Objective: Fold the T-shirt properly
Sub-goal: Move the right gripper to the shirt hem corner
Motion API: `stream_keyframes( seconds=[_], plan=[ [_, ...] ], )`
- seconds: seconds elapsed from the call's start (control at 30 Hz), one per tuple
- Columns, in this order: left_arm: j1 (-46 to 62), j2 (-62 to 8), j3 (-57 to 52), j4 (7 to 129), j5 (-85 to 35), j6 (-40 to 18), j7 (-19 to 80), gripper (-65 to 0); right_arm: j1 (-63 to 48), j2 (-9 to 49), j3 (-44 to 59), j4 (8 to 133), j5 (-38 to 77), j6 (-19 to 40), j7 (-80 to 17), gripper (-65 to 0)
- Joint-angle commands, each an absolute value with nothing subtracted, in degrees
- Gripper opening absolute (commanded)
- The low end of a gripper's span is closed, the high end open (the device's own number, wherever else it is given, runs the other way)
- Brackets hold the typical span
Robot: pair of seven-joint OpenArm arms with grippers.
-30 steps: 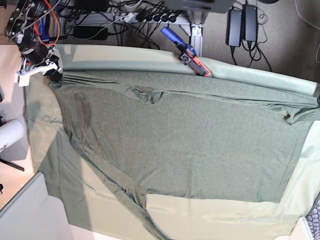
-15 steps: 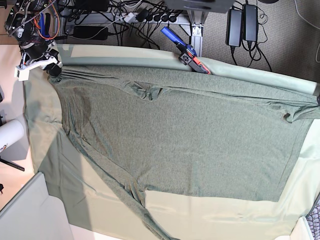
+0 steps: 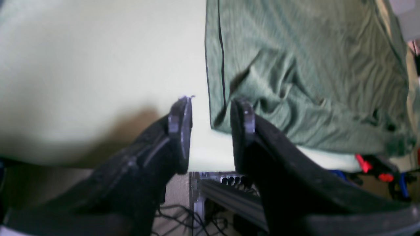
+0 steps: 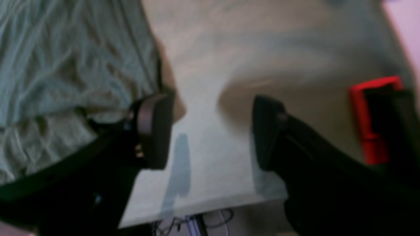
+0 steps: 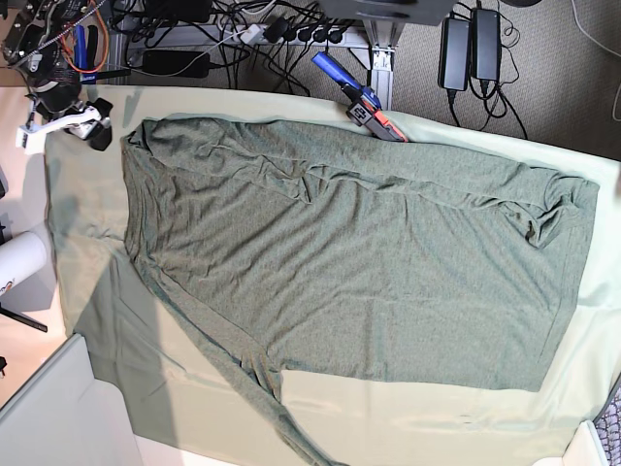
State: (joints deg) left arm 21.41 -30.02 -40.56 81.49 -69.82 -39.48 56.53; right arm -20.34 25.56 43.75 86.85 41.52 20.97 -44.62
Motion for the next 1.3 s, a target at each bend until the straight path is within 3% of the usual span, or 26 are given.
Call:
stream_keyframes(
  seconds=[0.0, 0.17, 0.43, 0.97, 1.27],
  plan=[
    [21.3, -31.48, -41.78, 83.35, -71.92, -40.0, 55.44, -41.7, -20.14, 26.98, 45.58, 87.77, 42.04, 21.89, -43.07, -26.8],
    [21.28, -31.92, -42.35, 90.11, -71.96, -40.0, 55.51, -41.7, -16.47, 27.29, 49.41, 87.77, 42.89, 21.89, -43.07, -26.8],
    [20.78, -32.42, -42.28, 97.6, -68.99, -40.0, 52.25, -41.7, -6.2, 27.88, 47.0, 87.33, 40.84, 21.93, -42.06, -26.8],
    [20.86, -32.4, -40.82, 97.6, -65.52, -40.0, 51.53, -41.8, 27.07, 25.63, 18.74, 60.88, 24.77, 21.91, -30.61, -26.8],
    [21.02, -32.38, -40.82, 97.6, -65.56, -40.0, 52.16, -41.8, 34.74, 22.28, 5.72, 44.47, 15.38, 21.85, -17.91, -26.8]
  ],
)
